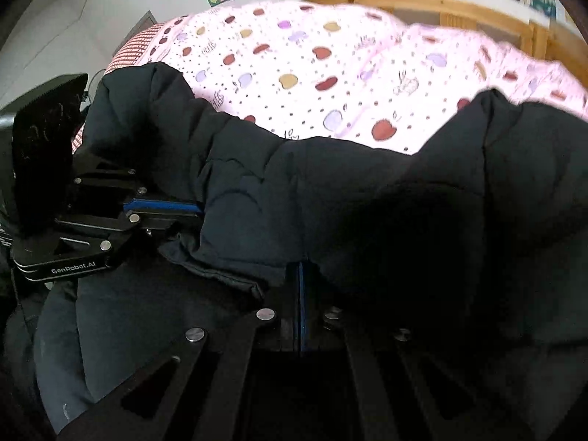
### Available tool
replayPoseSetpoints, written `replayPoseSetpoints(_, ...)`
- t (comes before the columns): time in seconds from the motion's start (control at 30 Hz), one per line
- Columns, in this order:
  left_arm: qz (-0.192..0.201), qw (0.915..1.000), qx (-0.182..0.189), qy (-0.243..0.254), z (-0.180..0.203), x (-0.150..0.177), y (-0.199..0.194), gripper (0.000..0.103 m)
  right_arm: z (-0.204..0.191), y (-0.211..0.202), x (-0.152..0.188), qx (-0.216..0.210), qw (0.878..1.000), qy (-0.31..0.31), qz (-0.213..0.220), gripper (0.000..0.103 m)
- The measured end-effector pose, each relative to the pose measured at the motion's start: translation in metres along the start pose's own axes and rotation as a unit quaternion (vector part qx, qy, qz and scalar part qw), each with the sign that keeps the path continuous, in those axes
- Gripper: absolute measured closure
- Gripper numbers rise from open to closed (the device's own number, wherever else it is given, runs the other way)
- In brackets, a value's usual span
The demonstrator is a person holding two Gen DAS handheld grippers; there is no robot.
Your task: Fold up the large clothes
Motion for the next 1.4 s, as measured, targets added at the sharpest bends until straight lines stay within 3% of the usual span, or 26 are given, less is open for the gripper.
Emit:
replayPoseSetpoints(0.17, 0.006, 0.999, 0.007, -0.043, -0.007, 0.01, -0.013, 0.096, 0.0, -0.023, 0.008, 0.02, 0.999, 0.022, 0.021, 0.101)
replayPoseSetpoints(0.27, 0.008, 0.9982, -0.007, -0.059, -0.005, 0.01, -0.02, 0.087, 0.008, -0.038, 0.015, 0.025, 0.999, 0.041, 0.026, 0.101)
replayPoseSetpoints(0.37, 0.012, 0.9976, -0.026, -0.062, 0.0, 0.007, -0.028, 0.064, 0.01, -0.045, 0.012, 0.038, 0.997, 0.054, 0.036, 0.095)
replayPoseSetpoints(0.43, 0.026, 0.997, -0.031, -0.067, 0.006, 0.006, -0.036, 0.023, 0.021, -0.053, 0.014, 0.045, 0.996, 0.055, 0.047, 0.087)
replayPoseSetpoints(0.47, 0.033, 0.9963, -0.039, -0.069, 0.008, 0.005, -0.04, 0.02, 0.019, -0.052, 0.015, 0.052, 0.996, 0.054, 0.055, 0.081)
replayPoseSetpoints(0.63, 0.041, 0.993, -0.073, -0.084, 0.017, 0.01, -0.066, 0.019, 0.013, -0.078, 0.018, 0.066, 0.992, 0.062, 0.09, 0.06)
replayPoseSetpoints(0.7, 0.049, 0.9911, -0.085, -0.091, 0.02, 0.013, -0.078, 0.019, 0.01, -0.091, 0.02, 0.079, 0.989, 0.063, 0.111, 0.044)
replayPoseSetpoints(0.83, 0.074, 0.9856, -0.105, -0.109, 0.028, 0.022, -0.114, 0.009, 0.007, -0.122, 0.026, 0.083, 0.984, 0.068, 0.141, 0.039)
replayPoseSetpoints(0.9, 0.078, 0.9842, -0.115, -0.11, 0.034, 0.023, -0.128, 0.002, 0.004, -0.134, 0.033, 0.082, 0.983, 0.07, 0.151, 0.028)
replayPoseSetpoints(1.0, 0.091, 0.9802, -0.14, -0.107, 0.047, 0.025, -0.152, 0.002, -0.005, -0.158, 0.044, 0.074, 0.981, 0.073, 0.166, 0.025)
replayPoseSetpoints(1.2, 0.119, 0.9749, -0.155, -0.106, 0.075, 0.033, -0.201, 0.0, -0.025, -0.203, 0.07, 0.069, 0.977, 0.068, 0.191, 0.015)
replayPoseSetpoints(1.4, 0.133, 0.9706, -0.178, -0.093, 0.1, 0.049, -0.24, 0.0, -0.048, -0.245, 0.095, 0.071, 0.972, 0.051, 0.216, 0.013)
Point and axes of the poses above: each gripper's, at about its wrist camera, not at the fingertips, and y roughly the way its jaws point, z to its right, x to its underside, the point moved 3 cm from there along y, roughly the way its jaws point, and after that the axes turned 15 degrees about y, right-handed, at the moved point
